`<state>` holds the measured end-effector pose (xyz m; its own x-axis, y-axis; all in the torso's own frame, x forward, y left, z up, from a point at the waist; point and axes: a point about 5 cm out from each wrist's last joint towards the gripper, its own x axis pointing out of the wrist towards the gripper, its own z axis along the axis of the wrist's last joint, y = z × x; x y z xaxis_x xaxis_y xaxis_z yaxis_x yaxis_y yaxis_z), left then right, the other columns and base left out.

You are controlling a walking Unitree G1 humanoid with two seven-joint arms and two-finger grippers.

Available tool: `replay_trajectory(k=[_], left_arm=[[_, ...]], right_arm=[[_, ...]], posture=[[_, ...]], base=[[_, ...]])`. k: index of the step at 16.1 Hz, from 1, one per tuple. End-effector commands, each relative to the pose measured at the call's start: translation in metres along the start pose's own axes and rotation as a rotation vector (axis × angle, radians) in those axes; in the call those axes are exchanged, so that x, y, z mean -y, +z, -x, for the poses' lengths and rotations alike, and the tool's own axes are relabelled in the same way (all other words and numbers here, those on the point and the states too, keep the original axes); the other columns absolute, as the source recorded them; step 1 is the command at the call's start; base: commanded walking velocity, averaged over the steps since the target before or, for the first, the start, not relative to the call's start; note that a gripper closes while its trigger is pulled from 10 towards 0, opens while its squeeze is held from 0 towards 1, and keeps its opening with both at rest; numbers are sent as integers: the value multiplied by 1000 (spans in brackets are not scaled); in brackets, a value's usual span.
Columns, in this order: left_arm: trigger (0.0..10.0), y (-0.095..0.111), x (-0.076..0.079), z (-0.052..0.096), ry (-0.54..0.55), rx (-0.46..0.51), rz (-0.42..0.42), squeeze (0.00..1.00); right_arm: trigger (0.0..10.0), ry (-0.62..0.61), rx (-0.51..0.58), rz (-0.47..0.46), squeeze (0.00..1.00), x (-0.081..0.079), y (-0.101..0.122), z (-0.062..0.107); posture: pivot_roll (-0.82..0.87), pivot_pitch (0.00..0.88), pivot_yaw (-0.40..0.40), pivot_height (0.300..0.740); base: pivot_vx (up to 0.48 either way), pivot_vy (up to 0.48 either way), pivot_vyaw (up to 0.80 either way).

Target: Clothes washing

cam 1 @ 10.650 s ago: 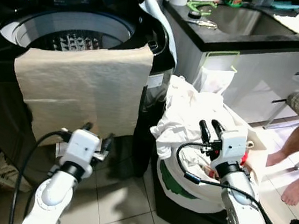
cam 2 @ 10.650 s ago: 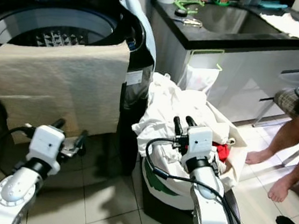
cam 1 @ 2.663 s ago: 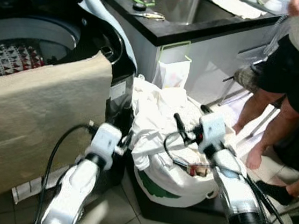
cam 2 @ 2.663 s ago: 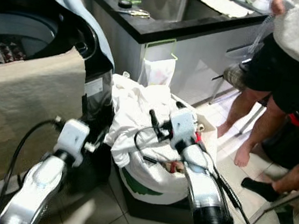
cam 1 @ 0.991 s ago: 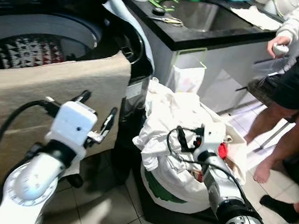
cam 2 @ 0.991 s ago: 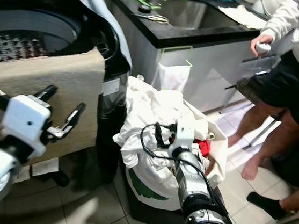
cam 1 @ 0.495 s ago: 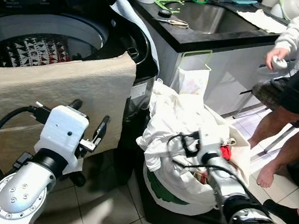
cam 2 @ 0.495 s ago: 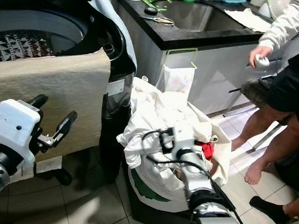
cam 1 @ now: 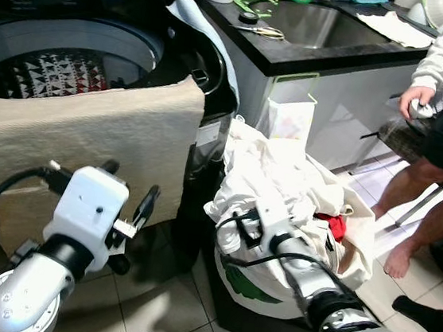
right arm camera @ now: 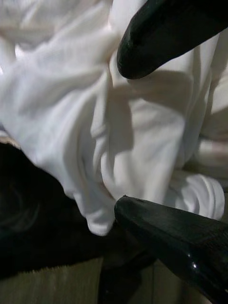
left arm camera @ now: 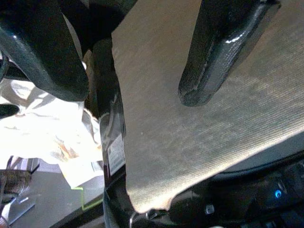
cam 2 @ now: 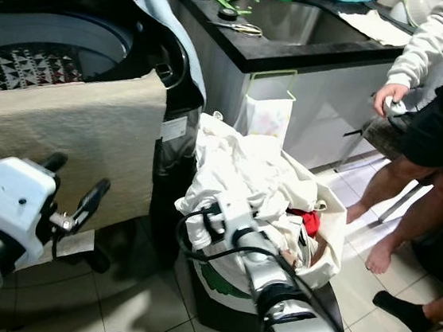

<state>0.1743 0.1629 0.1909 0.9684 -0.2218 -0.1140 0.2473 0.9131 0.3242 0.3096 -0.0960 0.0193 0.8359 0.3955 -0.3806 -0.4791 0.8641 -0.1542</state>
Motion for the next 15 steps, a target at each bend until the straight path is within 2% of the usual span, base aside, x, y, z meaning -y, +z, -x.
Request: replay_trajectory(k=[1, 3, 4, 7, 10, 12, 13, 14, 15], left_arm=[[10000, 8, 1, 5, -8, 29, -6, 0], [10000, 6, 2, 5, -9, 16, -5, 0], [10000, 5, 2, 5, -5, 13, -2, 0], [10000, 4, 5, 3, -13, 5, 6, 0], [10000, 2, 4, 5, -23, -9, 4, 0], [10000, 1, 4, 6, -26, -16, -1, 0], [10000, 0, 3, 5, -22, -18, -3, 0], [10000, -2, 3, 2, -20, -22, -5, 0], [10000, -7, 3, -2, -10, -23, -11, 0]], right_arm=[[10000, -7, -1, -2, 0, 0, -2, 1], [10000, -121, 14, -79, 0, 10, -2, 3], [10000, -134, 37, -105, 0, 10, -3, 4], [10000, -164, 23, -85, 0, 10, -20, 14], [10000, -189, 13, -83, 0, 9, -23, 16], [10000, -243, -22, -85, 0, 12, -32, 20], [10000, -335, -47, -45, 0, 18, -39, 26], [10000, -388, -40, -15, 0, 23, -42, 30], [10000, -393, 74, 6, 0, 24, -37, 39]], posture=[[418, 40, -41, 740], [404, 35, -56, 740], [397, 31, -61, 740], [385, 33, -58, 740], [397, 40, -45, 740], [401, 39, -43, 740], [398, 33, -48, 740], [385, 20, -55, 740], [343, 0, -67, 740]], base=[[0, 0, 0], [0, 0, 0], [0, 0, 0], [0, 0, 0], [0, 0, 0], [0, 0, 0], [0, 0, 0], [0, 0, 0], [0, 0, 0]])
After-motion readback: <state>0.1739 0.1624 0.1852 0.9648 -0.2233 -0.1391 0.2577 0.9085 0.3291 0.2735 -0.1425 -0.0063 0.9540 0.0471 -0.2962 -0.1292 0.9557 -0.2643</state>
